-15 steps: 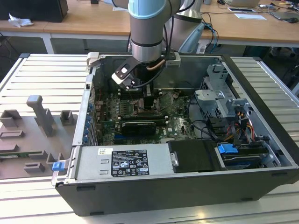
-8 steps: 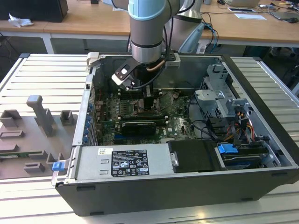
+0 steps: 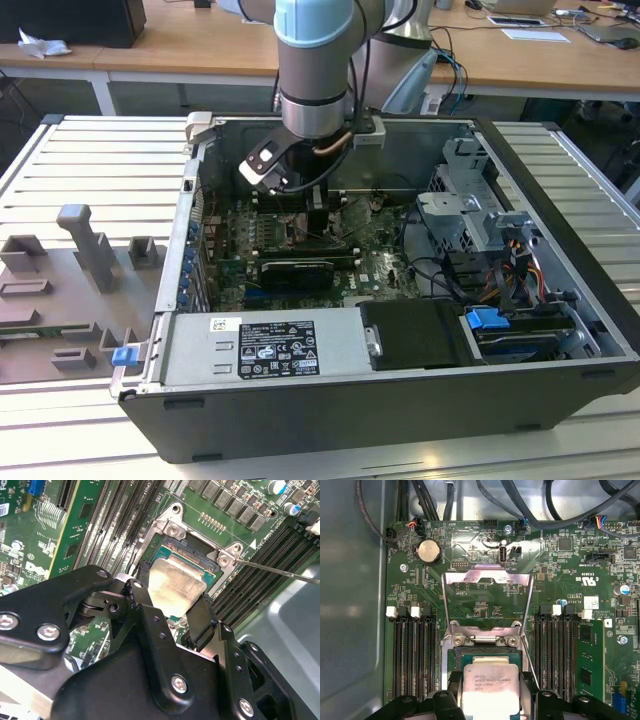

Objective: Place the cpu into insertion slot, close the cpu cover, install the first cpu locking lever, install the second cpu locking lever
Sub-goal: 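Place the cpu into insertion slot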

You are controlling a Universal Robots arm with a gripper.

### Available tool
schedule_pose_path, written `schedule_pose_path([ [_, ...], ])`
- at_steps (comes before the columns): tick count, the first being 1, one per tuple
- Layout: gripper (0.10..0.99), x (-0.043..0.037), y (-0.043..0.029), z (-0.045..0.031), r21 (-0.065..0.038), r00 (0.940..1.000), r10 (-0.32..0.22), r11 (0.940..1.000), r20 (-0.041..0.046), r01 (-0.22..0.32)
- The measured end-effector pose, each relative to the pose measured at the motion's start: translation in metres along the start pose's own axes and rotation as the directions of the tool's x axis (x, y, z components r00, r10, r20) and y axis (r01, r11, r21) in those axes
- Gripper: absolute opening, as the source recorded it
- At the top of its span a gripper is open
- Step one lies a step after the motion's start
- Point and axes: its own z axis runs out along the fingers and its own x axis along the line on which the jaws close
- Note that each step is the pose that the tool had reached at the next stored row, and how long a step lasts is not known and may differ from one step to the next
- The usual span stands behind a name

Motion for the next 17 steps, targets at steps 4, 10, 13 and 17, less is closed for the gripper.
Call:
schedule_pose_path([
  [4, 0.541, 0.0019, -0.0003, 0.0057, 0.000, 1.0000, 0.000, 1.0000, 0.0001, 0.000],
  [10, 0.541, 0.0026, -0.0008, 0.0096, 0.000, 0.9999, 0.011, 0.9999, 0.0008, -0.011],
  [13, 0.541, 0.0026, -0.0011, 0.0110, 0.000, 0.9999, 0.015, 0.9999, 0.0013, -0.015],
  [17, 0.541, 0.0026, -0.0012, 0.0119, 0.000, 0.9999, 0.015, 0.9999, 0.0012, -0.015],
])
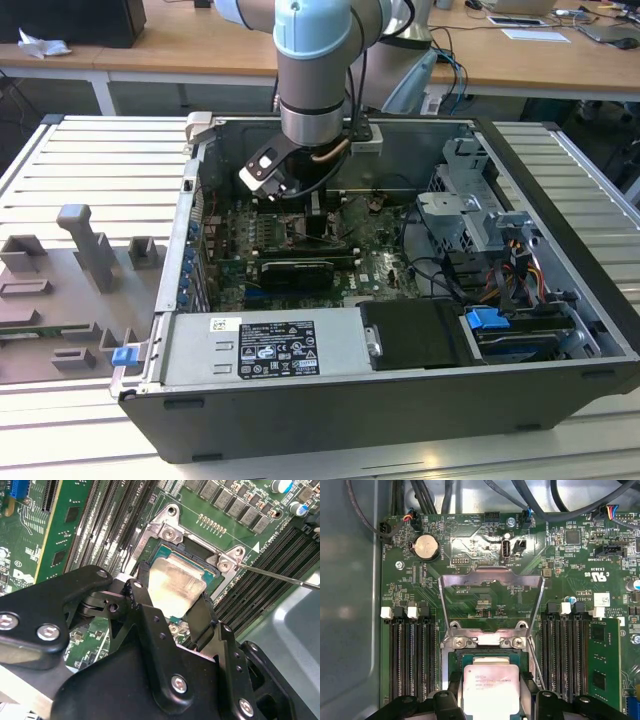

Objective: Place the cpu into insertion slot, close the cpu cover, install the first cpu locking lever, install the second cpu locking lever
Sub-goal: 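Place the cpu into insertion slot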

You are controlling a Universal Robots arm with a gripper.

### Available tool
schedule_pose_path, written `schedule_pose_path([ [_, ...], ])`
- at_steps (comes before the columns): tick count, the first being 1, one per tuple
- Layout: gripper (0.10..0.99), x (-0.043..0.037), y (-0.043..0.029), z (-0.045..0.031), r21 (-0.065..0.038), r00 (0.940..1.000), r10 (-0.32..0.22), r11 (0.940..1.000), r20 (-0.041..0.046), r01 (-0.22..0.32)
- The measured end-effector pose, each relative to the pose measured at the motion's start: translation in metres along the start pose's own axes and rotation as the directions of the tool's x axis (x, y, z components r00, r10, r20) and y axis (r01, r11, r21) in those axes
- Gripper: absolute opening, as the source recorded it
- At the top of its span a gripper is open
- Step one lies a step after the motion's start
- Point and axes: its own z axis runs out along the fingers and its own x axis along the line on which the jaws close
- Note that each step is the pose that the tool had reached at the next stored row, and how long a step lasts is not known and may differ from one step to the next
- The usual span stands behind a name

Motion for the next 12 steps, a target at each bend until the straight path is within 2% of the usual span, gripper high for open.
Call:
schedule_pose_path([
  [3, 0.541, 0.0000, 0.0000, 0.0001, 0.000, 1.0000, 0.000, 1.0000, 0.0000, 0.000],
  [4, 0.553, 0.0001, 0.0000, 0.0003, 0.000, 1.0000, 0.000, 1.0000, -0.0003, 0.000],
  [5, 0.616, 0.0000, 0.0000, 0.0003, 0.000, 1.0000, 0.000, 1.0000, -0.0001, 0.000],
  [7, 0.616, 0.0000, 0.0000, 0.0004, 0.000, 1.0000, 0.000, 1.0000, -0.0001, 0.000],
  [12, 0.616, 0.0003, 0.0004, -0.0064, 0.000, 1.0000, 0.000, 1.0000, -0.0001, 0.000],
])
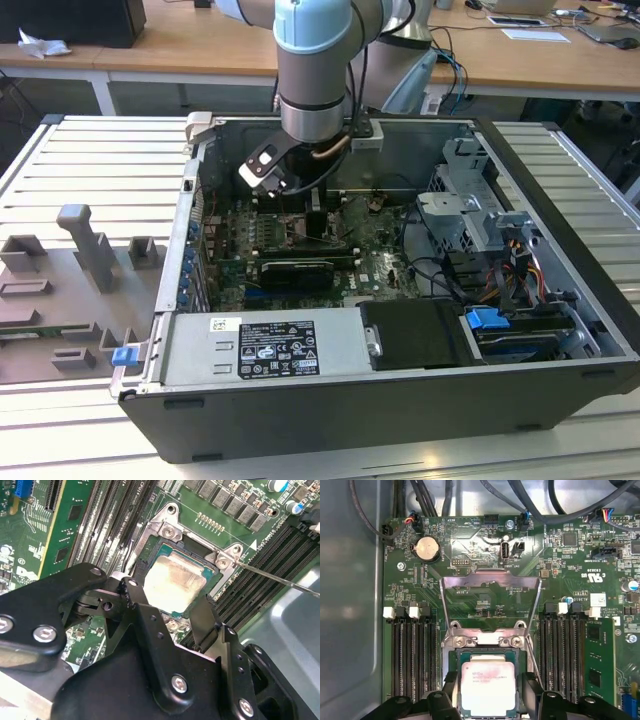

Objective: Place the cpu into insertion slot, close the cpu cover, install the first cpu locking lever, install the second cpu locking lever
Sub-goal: 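Place the cpu into insertion slot, then close the cpu cover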

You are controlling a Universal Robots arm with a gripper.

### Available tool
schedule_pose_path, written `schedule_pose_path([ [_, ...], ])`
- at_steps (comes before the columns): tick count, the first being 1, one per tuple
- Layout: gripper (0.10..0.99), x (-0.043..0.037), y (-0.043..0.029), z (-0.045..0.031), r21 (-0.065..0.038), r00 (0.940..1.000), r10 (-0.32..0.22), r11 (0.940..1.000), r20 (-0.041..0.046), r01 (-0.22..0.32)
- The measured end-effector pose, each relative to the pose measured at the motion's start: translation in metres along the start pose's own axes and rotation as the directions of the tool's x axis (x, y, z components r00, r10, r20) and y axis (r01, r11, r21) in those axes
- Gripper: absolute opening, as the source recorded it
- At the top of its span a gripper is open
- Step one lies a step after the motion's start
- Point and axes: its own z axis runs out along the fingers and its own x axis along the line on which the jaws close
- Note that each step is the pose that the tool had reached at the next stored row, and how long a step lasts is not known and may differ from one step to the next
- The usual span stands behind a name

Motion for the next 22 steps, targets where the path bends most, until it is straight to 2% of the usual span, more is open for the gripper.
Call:
schedule_pose_path([
  [5, 0.600, 0.0001, 0.0003, -0.0043, 0.000, 1.0000, 0.000, 1.0000, 0.0000, 0.000],
  [11, 0.231, 0.0002, 0.0006, -0.0096, 0.000, 1.0000, 0.000, 1.0000, -0.0001, 0.000],
  [12, 0.231, 0.0002, 0.0006, -0.0100, 0.000, 1.0000, 0.000, 1.0000, -0.0001, 0.000],
  [14, 0.110, 0.0003, 0.0007, -0.0107, 0.000, 1.0000, 0.000, 1.0000, -0.0001, 0.000],
  [22, 0.106, 0.0004, 0.0012, -0.0189, 0.000, 1.0000, 0.001, 1.0000, 0.0001, -0.001],
])
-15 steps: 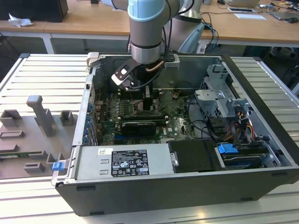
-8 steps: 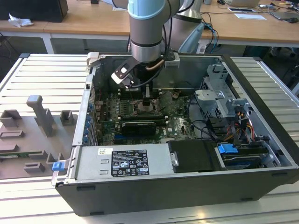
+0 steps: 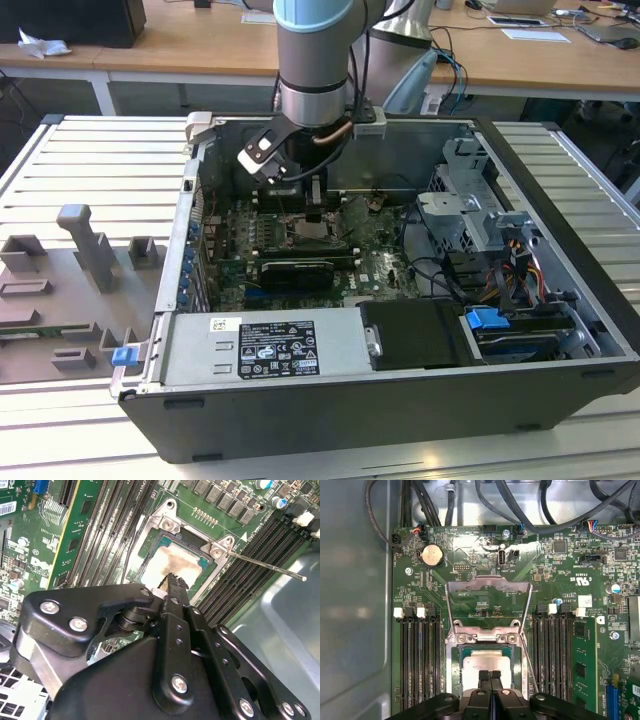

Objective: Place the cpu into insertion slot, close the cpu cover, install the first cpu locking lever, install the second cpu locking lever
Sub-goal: 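Close the cpu cover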

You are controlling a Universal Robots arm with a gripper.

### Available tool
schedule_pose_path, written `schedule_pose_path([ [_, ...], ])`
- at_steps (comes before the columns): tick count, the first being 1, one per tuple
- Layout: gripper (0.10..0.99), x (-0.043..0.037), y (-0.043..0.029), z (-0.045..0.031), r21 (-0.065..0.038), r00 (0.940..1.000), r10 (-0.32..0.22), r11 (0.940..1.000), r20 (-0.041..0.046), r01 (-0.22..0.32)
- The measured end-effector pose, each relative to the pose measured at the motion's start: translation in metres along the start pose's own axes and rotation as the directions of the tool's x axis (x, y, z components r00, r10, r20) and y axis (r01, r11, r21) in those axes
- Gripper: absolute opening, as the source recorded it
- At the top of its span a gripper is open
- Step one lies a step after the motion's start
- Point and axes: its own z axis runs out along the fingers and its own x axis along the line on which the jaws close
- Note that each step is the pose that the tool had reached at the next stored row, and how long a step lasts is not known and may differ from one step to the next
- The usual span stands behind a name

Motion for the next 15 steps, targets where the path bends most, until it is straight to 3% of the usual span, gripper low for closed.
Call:
schedule_pose_path([
  [3, 0.106, 0.0001, 0.0011, -0.0009, 0.001, 1.0000, 0.001, 1.0000, 0.0008, -0.001],
  [8, 0.106, 0.0002, 0.0095, -0.0006, 0.009, 1.0000, 0.001, 1.0000, 0.0019, -0.001],
  [13, 0.106, 0.0009, 0.0107, -0.0203, 0.009, 1.0000, 0.001, 1.0000, 0.0033, -0.001],
  [15, 0.106, 0.0009, 0.0108, -0.0207, 0.009, 1.0000, 0.001, 1.0000, 0.0031, -0.001],
])
